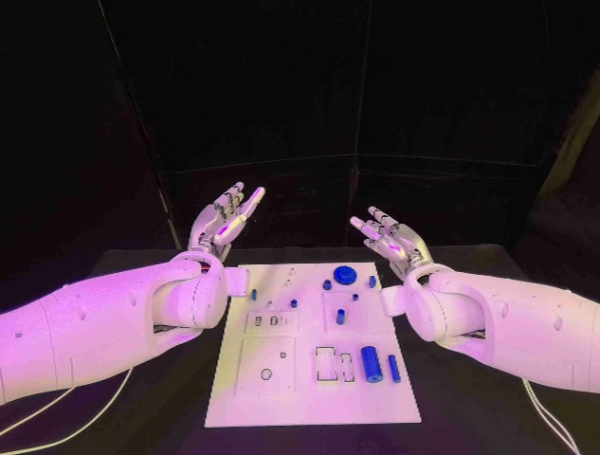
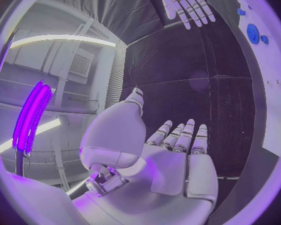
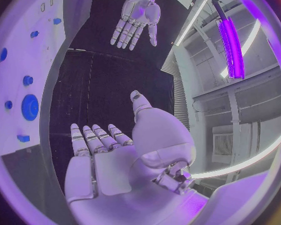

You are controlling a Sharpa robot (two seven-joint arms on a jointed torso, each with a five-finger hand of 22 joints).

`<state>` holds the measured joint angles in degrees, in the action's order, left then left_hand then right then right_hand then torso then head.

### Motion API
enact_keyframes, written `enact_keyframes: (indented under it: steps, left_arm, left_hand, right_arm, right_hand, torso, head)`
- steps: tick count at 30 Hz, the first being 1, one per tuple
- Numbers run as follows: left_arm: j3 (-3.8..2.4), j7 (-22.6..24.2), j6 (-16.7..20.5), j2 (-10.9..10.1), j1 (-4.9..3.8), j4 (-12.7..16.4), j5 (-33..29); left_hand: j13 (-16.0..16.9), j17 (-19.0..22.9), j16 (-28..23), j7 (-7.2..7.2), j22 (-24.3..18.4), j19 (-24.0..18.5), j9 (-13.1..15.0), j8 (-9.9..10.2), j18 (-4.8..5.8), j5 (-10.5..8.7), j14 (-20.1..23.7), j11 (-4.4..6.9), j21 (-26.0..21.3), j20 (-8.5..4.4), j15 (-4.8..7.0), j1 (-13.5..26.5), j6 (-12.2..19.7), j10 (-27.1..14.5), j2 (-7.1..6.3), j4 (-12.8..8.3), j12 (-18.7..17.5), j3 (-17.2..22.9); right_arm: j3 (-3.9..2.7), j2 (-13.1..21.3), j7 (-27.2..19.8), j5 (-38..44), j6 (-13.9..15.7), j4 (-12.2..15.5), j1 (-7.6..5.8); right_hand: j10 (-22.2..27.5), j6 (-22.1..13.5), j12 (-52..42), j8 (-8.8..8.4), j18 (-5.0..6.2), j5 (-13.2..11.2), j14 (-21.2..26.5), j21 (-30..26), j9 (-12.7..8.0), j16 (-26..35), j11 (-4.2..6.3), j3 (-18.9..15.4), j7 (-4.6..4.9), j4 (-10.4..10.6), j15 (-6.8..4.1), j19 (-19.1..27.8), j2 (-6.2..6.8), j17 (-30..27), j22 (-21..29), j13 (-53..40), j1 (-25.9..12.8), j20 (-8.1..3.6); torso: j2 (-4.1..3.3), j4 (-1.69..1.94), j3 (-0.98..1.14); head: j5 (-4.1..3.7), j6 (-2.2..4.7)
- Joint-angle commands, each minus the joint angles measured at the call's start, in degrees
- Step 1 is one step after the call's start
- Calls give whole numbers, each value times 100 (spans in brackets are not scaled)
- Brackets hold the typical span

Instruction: Assemble the parts on the task board

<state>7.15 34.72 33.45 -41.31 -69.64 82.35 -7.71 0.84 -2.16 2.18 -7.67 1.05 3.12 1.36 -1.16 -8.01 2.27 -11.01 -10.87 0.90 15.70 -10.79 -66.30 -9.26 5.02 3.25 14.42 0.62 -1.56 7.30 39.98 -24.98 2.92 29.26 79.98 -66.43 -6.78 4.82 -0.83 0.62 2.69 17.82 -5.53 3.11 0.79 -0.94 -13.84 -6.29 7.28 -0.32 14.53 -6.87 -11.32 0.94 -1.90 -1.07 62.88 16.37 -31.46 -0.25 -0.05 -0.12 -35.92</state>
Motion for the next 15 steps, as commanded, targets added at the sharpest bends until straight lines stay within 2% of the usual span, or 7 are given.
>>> enact_keyframes:
  steps: [1, 4, 6, 8, 10, 11, 15]
  left_arm:
    - [7, 410, -491, 13, -30, -25, -285]
    - [7, 410, -491, 13, -30, -25, -285]
    - [7, 410, -491, 13, -30, -25, -285]
    - [7, 410, -491, 13, -30, -25, -285]
    - [7, 410, -491, 13, -30, -25, -285]
    - [9, 342, -653, -86, -31, -125, -286]
    - [14, 315, -761, -168, -31, -130, -286]
  left_hand:
    - [12, -14, 48, -582, 11, 22, 11, -29, -108, 45, -42, -99, 34, 90, -78, -240, -72, 32, 24, 71, 31, -25]
    - [13, -15, 51, -589, 12, 24, 11, -29, -106, 45, -50, -107, 36, 91, -81, -238, -75, 39, 31, 68, 33, -30]
    - [14, -17, 55, -598, 13, 26, 11, -29, -104, 45, -59, -116, 37, 92, -86, -237, -79, 48, 39, 63, 35, -35]
    - [19, -24, 70, -627, 15, 34, 14, -33, -91, 45, -98, -145, 41, 94, -105, -238, -104, 81, 59, 47, 41, -52]
    - [35, -66, 156, -722, 30, 88, 24, -48, -45, 44, -322, -240, 68, 109, -176, -246, -179, 194, 104, 18, 63, -73]
    - [43, -92, 212, -765, 42, 134, 27, -52, 2, 58, -478, -284, 92, 115, -226, -255, -216, 264, 126, -5, 73, -90]
    - [98, -180, 412, -819, 150, 525, 56, -96, 108, 51, -1057, -439, 276, 133, -336, -298, -451, 701, 183, -76, 161, -139]
  right_arm:
    - [87, -81, 327, 411, -1191, -175, -118]
    - [168, -136, 400, 485, -1455, -291, -194]
    - [200, -158, 429, 514, -1558, -336, -224]
    - [218, -170, 445, 531, -1618, -362, -240]
    - [224, -174, 451, 537, -1638, -371, -246]
    - [220, -65, 298, 1473, -974, -615, -257]
    - [217, -26, 317, 1972, -714, -721, -285]
  right_hand:
    - [-516, 251, -124, 59, 156, 2, -695, 293, 40, -207, -111, 0, 866, -208, 112, -525, -83, 95, -133, -68, 516, 54]
    - [-1240, 613, -316, 130, 228, -369, -1317, 492, 89, -420, -190, 114, 912, -486, 99, -892, -38, 159, -214, -149, 873, 43]
    - [-2010, 1109, -551, 249, 296, -517, -2051, 679, 159, -671, -198, 204, 923, -756, 27, -1239, 61, 233, -289, -230, 1177, 37]
    - [-3211, 1896, -926, 463, 428, -717, -3027, 890, 270, -989, -51, 335, 868, -1061, -119, -1649, 131, 323, -370, -355, 1514, 34]
    - [-3783, 2603, -1075, 638, 552, -780, -3757, 1210, 350, -1169, 41, 411, 846, -1256, -235, -2288, 187, 347, -494, -363, 1671, 32]
    - [-3963, 2929, -1098, 706, 615, -781, -3953, 1319, 378, -1196, 92, 446, 807, -1334, -291, -2516, 199, 336, -530, -344, 1714, 31]
    - [-4527, 4004, -1062, 860, 779, -756, -4627, 1510, 418, -1226, 250, 559, 677, -1581, -481, -2971, 218, 312, -560, -248, 1725, 19]
  torso:
    - [0, 0, -1]
    - [0, 0, -1]
    - [0, 0, -1]
    - [0, 0, -1]
    - [0, 0, -1]
    - [-1, -9, 4]
    - [-7, -5, 1]
  head:
    - [0, 0]
    - [0, 0]
    - [0, 0]
    - [0, 0]
    - [0, 0]
    - [9, -47]
    - [-25, -45]
